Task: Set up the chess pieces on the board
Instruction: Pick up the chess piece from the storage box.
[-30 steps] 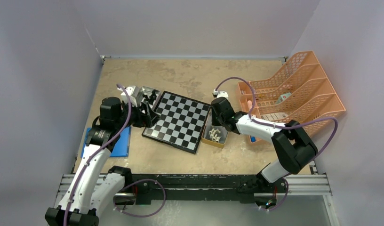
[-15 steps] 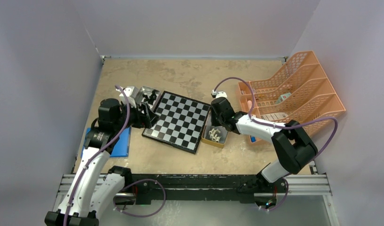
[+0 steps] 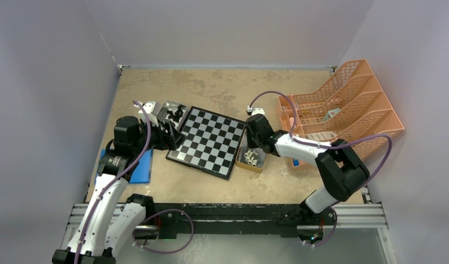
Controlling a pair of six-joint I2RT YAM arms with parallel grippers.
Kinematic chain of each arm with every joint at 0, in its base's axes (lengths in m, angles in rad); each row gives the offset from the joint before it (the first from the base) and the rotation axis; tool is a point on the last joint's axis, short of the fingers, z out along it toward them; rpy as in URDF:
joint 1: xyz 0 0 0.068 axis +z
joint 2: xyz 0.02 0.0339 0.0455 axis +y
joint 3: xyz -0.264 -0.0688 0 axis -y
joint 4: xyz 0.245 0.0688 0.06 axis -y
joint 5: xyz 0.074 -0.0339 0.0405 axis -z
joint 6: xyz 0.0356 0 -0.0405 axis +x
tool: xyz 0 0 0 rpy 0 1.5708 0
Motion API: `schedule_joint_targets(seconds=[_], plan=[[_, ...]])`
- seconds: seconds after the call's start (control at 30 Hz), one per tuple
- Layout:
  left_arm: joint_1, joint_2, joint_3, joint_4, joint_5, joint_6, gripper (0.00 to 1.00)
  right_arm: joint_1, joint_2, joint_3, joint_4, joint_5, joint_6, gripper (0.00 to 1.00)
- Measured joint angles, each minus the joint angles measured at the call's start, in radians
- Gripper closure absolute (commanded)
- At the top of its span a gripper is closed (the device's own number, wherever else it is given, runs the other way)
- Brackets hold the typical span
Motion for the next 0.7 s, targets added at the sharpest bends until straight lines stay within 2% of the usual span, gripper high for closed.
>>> schedule_joint_targets(seconds=[0.23, 0.5, 0.7], plan=[[0.0, 0.0, 0.0, 0.0, -0.005, 0.0, 0.2, 0.0, -0.047, 0.0, -0.011, 0.002, 0.006, 0.96], [0.0, 0.0, 0.0, -0.001, -0.008, 0.0, 0.2, 0.001, -0.152, 0.019, -0.073, 0.011, 0.008, 0.96], [0.0, -0.005, 0.0, -0.002, -0.01, 0.0, 0.19, 0.001, -0.164, 0.127, -0.13, 0.012, 0.006, 0.96]])
